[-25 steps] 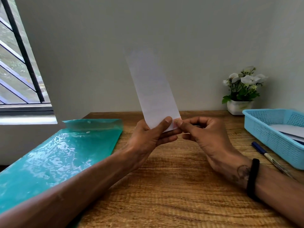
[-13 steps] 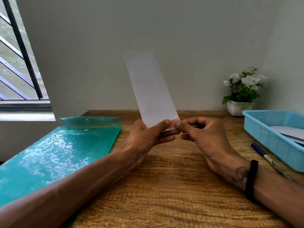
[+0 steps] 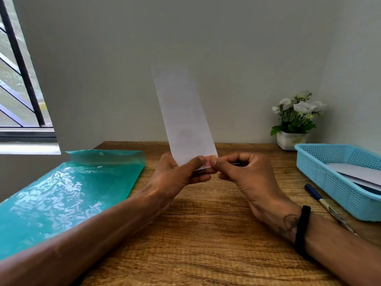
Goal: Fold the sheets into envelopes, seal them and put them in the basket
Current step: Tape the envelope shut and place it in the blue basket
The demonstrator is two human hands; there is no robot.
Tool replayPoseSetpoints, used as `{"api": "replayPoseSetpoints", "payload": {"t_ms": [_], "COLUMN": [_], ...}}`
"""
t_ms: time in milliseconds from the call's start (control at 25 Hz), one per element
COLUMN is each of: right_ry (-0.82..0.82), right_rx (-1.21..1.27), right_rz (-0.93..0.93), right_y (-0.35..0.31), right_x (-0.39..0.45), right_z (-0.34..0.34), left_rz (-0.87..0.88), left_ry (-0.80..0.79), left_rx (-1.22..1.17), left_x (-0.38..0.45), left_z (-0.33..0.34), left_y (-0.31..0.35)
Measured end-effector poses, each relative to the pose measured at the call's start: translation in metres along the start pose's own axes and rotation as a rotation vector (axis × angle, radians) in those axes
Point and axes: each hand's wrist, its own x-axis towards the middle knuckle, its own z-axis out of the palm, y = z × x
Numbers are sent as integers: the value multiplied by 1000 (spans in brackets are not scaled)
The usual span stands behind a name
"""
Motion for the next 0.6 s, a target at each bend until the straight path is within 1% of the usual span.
{"api": "replayPoseSetpoints", "payload": {"t_ms": [240,360,600], "right_ry": [23,38,-9], "right_rx": [-2,71,214], "right_rz": [9,41,111], "right_y": [-1,-1,0], "right_x": [-2,-1,7], "right_z": [0,-2,-4], "left_rz": [13,-1,-11], "left_ry": [-6,0,7], "left_rx": [25,63,86], "left_x": [0,1,4], "left_z": [-1,-3,-5], "left_y": [0,-2,-6]}}
